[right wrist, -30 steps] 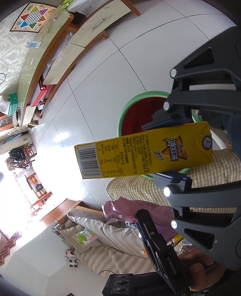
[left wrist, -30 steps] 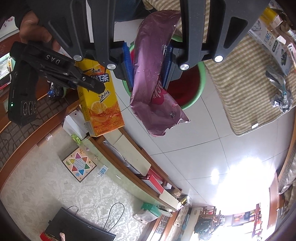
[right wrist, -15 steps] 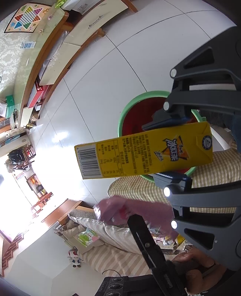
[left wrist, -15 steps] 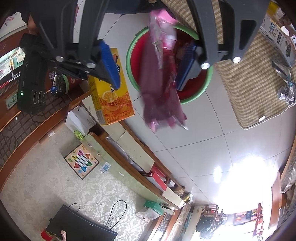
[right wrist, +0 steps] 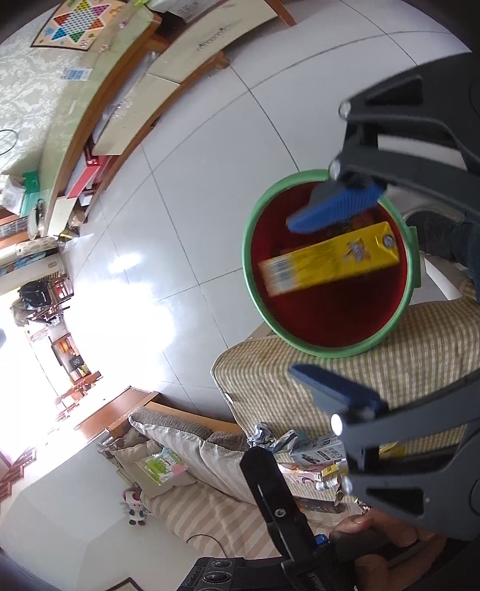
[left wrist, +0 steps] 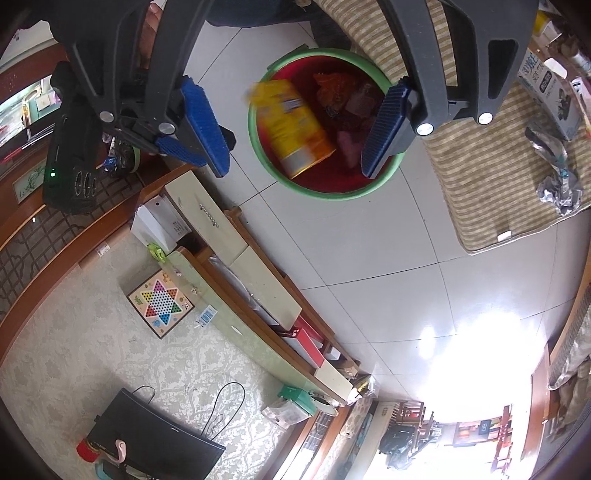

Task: Collect trash
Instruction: 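Move both tools back over the trash on the table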

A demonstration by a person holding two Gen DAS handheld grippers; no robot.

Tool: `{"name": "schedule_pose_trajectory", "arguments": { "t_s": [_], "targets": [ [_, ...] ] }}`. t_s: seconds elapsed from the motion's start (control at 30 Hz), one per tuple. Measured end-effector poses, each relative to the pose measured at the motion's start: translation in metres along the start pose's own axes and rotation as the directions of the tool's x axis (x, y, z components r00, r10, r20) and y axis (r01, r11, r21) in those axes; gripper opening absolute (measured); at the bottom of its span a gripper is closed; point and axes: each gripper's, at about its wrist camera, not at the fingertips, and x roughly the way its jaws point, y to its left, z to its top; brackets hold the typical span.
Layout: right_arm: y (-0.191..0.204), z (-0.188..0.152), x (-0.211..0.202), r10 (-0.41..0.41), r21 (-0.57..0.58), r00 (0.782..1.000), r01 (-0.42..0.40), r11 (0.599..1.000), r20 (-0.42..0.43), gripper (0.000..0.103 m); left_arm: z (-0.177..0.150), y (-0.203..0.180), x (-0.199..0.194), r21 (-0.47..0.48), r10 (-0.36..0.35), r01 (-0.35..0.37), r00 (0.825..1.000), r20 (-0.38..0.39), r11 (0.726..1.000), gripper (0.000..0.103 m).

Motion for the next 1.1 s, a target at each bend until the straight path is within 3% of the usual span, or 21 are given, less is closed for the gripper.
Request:
{"name": "schedule_pose_trajectory", "arguments": {
  "t_s": [0.1, 0.27, 0.63, 1.1],
  "targets": [
    [0.011, 0.002, -0.002, -0.013, -0.025, 1.0, 0.013, 1.0, 0.01, 0.093, -0.002, 0.007, -0.01, -0.008, 0.008, -0.008, 1.0, 0.01, 1.0, 0.071],
    [0.027, 0.004, -0.005, -0.033, -0.056, 0.999, 0.033, 0.998, 0.017, 0.098, -0.007, 0.022, -0.034, -0.032, 0.074, -0.072, 0.997, 0.037, 0.997, 0.093],
    [0.081, 0.0, -0.03, -0.045, -0.133, 0.997, 0.052, 0.99, 0.057, 0.098, -0.021, 0.054, -0.101, -0.081, 0.153, -0.146, 0.985, 0.085, 0.986, 0.095],
    [0.169, -0.04, -0.037, 0.036, -0.227, 0.999, -0.027, 0.974, 0.036, 0.098, -0.089, 0.099, -0.202, -0.141, 0.258, -0.239, 0.956, 0.138, 0.961, 0.095]
  ]
}}
